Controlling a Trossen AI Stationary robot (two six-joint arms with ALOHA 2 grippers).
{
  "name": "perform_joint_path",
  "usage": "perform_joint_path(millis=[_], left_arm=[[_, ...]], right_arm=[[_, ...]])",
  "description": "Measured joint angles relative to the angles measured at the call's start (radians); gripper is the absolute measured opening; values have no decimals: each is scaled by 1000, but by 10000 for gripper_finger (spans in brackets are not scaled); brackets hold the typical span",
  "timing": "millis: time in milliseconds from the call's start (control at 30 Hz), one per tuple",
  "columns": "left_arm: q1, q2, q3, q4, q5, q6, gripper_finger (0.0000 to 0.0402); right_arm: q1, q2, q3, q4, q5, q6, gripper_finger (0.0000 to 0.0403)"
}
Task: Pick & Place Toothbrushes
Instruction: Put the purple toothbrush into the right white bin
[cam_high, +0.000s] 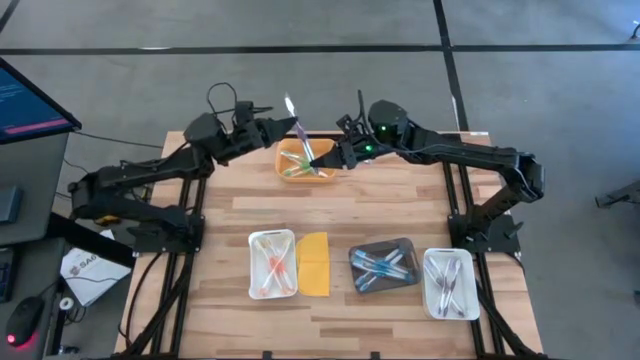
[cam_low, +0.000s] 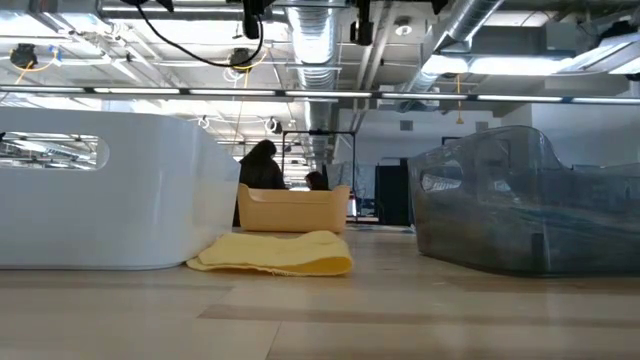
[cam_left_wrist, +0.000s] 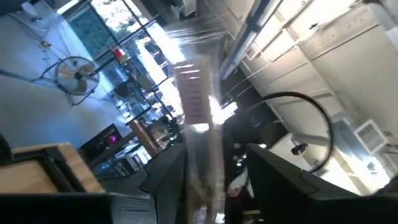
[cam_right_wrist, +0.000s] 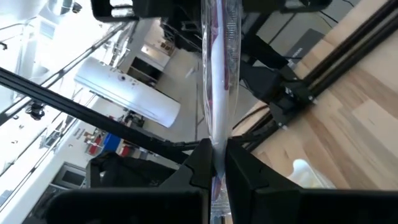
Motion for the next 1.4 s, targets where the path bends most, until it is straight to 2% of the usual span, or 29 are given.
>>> perform_joint_path(millis=[400, 500, 633, 667, 767, 900, 1100, 1400], left_arm=[[-12, 50, 0, 34, 6, -27, 153], [-12, 50, 0, 32, 7, -31, 117], [-12, 50, 0, 29, 29, -29, 32], [-12, 50, 0, 28, 32, -27, 20], [-12, 50, 0, 29, 33, -35, 17], [-15, 42, -1, 33, 63, -54, 14], [-58, 42, -1, 36, 97, -64, 14], [-95, 42, -1, 20, 67, -26, 14]], right_arm=[[-10, 0, 0, -15, 18, -16, 14], [-13, 0, 0, -26, 18, -22, 14], [-13, -1, 0, -30, 17, -28, 19], [-13, -1, 0, -30, 17, -32, 20], [-13, -1, 0, -29, 14, -58, 30], [-24, -1, 0, 14, -6, -77, 55], [-41, -1, 0, 113, -23, -12, 106], [-45, -1, 0, 139, -28, 14, 199]])
